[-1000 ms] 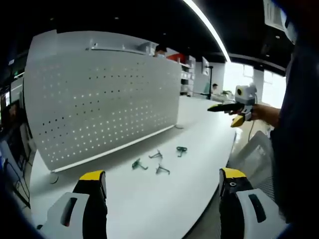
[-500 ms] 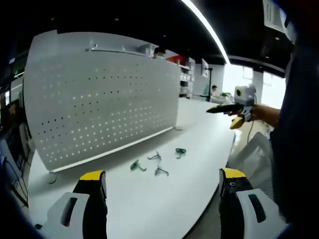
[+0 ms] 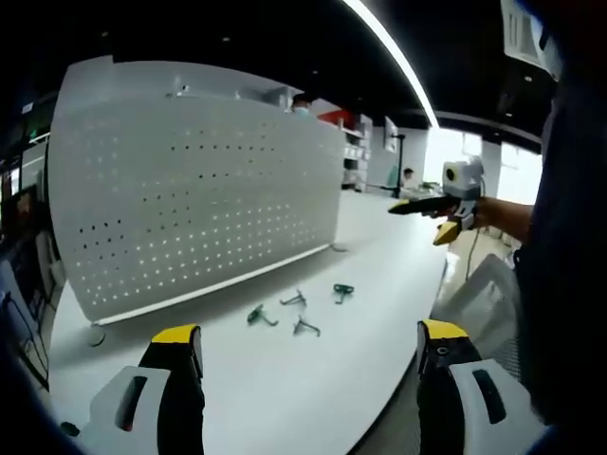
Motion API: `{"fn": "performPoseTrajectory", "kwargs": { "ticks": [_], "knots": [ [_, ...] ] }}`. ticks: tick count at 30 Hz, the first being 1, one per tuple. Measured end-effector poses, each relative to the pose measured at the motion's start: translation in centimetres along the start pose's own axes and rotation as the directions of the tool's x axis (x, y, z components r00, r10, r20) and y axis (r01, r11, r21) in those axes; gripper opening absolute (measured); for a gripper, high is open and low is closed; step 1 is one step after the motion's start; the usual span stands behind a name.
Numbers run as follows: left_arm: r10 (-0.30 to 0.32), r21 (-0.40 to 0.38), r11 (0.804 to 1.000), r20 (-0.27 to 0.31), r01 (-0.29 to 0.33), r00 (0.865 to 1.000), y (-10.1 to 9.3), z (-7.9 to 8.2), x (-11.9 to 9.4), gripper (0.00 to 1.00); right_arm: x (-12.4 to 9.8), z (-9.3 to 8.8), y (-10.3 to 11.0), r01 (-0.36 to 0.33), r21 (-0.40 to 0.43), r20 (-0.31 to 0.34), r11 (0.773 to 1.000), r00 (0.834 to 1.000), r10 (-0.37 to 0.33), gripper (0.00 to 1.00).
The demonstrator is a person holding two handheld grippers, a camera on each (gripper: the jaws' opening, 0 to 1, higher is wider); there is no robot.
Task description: Insert the hook assembly into the mounting plate slot until the hook locks in place.
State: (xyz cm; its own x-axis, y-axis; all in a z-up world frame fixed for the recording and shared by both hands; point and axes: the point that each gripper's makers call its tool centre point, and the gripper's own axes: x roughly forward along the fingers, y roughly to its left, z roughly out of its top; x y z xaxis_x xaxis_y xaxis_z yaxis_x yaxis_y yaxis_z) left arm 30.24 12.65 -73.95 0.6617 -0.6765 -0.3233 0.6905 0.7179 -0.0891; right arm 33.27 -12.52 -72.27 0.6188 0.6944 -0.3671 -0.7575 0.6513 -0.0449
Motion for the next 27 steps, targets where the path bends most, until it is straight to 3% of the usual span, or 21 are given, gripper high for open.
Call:
{"fn": "performPoseTrajectory", "kwargs": {
  "ticks": [9, 17, 27],
  "knots": [
    [0.002, -0.002, 1.000, 0.018, -0.002, 1.000, -0.3, 0.2, -0.3, 0.95, 1.7, 0.4, 0.8, -0.066, -0.041, -0.031, 0.997, 0.997, 0.064, 0.92],
    [0.005, -0.006, 1.000, 0.025, -0.004, 1.000, -0.9, 0.1, -0.5, 0.95, 4.8, 0.6, 1.4, -0.145, -0.056, -0.060, 0.988, 0.988, 0.141, 0.86],
    [0.015, -0.008, 1.000, 0.033, -0.015, 0.999, -1.3, 0.2, -0.7, 0.94, 7.8, 0.8, 2.8, -0.208, -0.084, -0.090, 0.974, 0.975, 0.201, 0.73]
  ]
}}
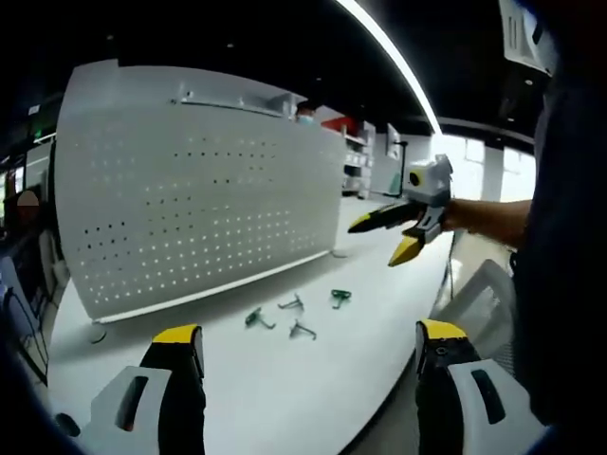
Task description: Insert the hook assembly into the mounting plate slot until the hook locks in place.
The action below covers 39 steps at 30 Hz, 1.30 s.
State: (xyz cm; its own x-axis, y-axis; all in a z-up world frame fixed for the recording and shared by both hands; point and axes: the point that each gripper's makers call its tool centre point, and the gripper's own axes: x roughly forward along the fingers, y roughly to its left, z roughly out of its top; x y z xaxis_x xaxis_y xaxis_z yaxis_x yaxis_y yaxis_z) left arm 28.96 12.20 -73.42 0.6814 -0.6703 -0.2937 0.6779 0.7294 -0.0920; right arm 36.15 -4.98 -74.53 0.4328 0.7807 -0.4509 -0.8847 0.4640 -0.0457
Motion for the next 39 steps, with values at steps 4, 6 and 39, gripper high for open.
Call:
{"fn": "performPoseTrajectory", "kwargs": {
  "ticks": [4, 6, 39],
  "knots": [
    [0.000, 0.001, 1.000, 0.001, 0.000, 1.000, -0.2, 0.1, 0.0, 0.94, 1.2, -0.2, 0.1, -0.025, -0.019, -0.019, 1.000, 1.000, 0.024, 0.67],
    [0.000, 0.001, 1.000, 0.002, 0.000, 1.000, -0.3, 0.1, 0.1, 0.94, 1.7, 0.0, 0.2, -0.036, -0.024, -0.020, 0.999, 0.999, 0.036, 0.63],
    [0.021, -0.013, 1.000, 0.007, -0.021, 1.000, 0.0, -0.6, 0.1, 0.90, 8.6, -2.0, 1.0, -0.179, -0.046, -0.150, 0.983, 0.974, 0.171, 0.46]
  ]
}}
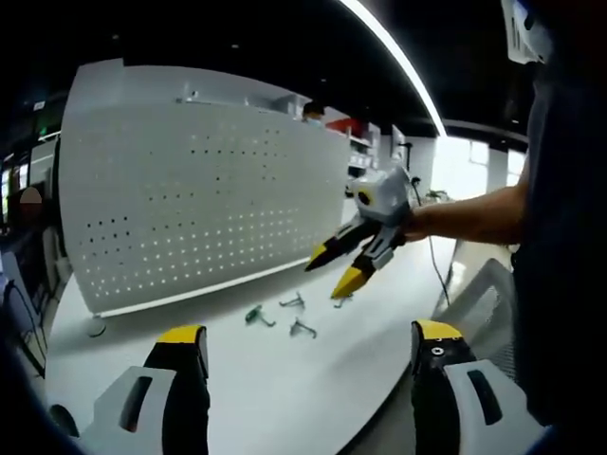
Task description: Insert the hook assembly into the mounting plate slot until the hook locks in place.
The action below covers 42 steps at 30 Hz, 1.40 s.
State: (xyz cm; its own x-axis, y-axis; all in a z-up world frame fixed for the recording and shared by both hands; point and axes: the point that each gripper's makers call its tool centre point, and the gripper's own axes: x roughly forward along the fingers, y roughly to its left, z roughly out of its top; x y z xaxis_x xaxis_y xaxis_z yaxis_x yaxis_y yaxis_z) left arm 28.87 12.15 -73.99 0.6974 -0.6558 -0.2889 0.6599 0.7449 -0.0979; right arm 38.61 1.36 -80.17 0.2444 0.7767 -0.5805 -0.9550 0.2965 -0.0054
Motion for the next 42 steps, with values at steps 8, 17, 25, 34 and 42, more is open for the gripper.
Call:
{"fn": "performPoseTrajectory", "kwargs": {
  "ticks": [8, 17, 25, 34, 42],
  "knots": [
    [0.000, -0.002, 1.000, -0.005, 0.000, 1.000, 0.0, -0.2, 0.1, 0.89, 1.5, -0.4, -0.1, -0.024, -0.014, -0.040, 1.000, 0.999, 0.023, 0.41],
    [0.013, -0.005, 1.000, 0.001, -0.013, 1.000, 0.3, -0.1, 0.0, 0.88, 3.6, -1.0, -0.2, -0.052, -0.047, -0.091, 0.998, 0.995, 0.047, 0.32],
    [0.021, -0.007, 1.000, 0.001, -0.021, 1.000, 0.4, -0.1, 0.0, 0.87, 4.8, -2.3, -0.2, -0.071, -0.083, -0.145, 0.994, 0.988, 0.058, 0.25],
    [0.022, -0.010, 1.000, -0.001, -0.022, 1.000, 0.4, -0.1, 0.0, 0.87, 5.6, -3.7, -0.1, -0.086, -0.133, -0.200, 0.987, 0.978, 0.058, 0.18],
    [0.022, -0.012, 1.000, 0.000, -0.022, 1.000, 0.4, -0.1, 0.0, 0.86, 6.3, -4.1, -0.2, -0.093, -0.194, -0.230, 0.977, 0.972, 0.046, 0.13]
  ]
}}
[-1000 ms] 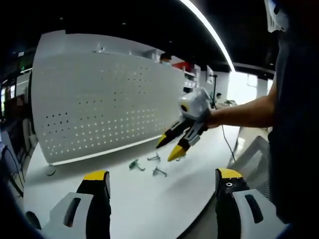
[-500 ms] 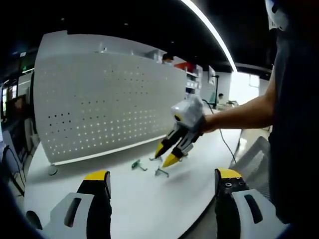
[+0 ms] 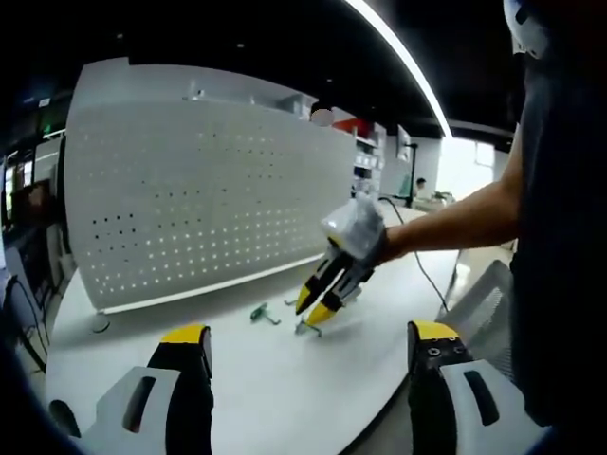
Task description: Insert the hook assembly into the mounting plate slot until the hook locks in place.
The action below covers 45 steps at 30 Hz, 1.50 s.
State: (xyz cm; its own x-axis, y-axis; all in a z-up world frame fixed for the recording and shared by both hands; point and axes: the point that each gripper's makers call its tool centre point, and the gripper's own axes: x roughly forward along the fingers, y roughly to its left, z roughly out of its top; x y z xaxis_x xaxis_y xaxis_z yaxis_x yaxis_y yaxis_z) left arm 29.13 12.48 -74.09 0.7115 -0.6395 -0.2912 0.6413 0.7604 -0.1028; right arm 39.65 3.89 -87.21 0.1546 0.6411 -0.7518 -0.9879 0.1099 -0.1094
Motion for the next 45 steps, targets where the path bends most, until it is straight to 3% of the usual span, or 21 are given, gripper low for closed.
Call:
{"fn": "performPoseTrajectory", "kwargs": {
  "ticks": [12, 26, 34, 45],
  "knots": [
    [-0.006, -0.006, 1.000, -0.004, 0.006, 1.000, 0.0, 0.0, 0.1, 0.86, 0.5, -0.3, -0.1, 0.000, -0.092, -0.046, 0.996, 0.999, -0.004, 0.05],
    [-0.006, -0.003, 1.000, -0.005, 0.006, 1.000, 0.0, 0.1, 0.2, 0.85, 0.7, -0.5, -0.4, 0.007, -0.125, -0.071, 0.992, 0.997, -0.016, 0.01],
    [-0.019, -0.001, 1.000, -0.013, 0.019, 1.000, -0.3, 0.0, 0.2, 0.85, 0.2, -0.8, -0.5, 0.035, -0.054, -0.051, 0.998, 0.998, -0.038, 0.01],
    [-0.023, -0.006, 1.000, -0.014, 0.023, 1.000, -0.4, 0.1, 0.1, 0.84, -2.2, 0.6, -1.0, 0.087, 0.142, 0.095, 0.986, 0.990, -0.101, 0.01]
  ]
}}
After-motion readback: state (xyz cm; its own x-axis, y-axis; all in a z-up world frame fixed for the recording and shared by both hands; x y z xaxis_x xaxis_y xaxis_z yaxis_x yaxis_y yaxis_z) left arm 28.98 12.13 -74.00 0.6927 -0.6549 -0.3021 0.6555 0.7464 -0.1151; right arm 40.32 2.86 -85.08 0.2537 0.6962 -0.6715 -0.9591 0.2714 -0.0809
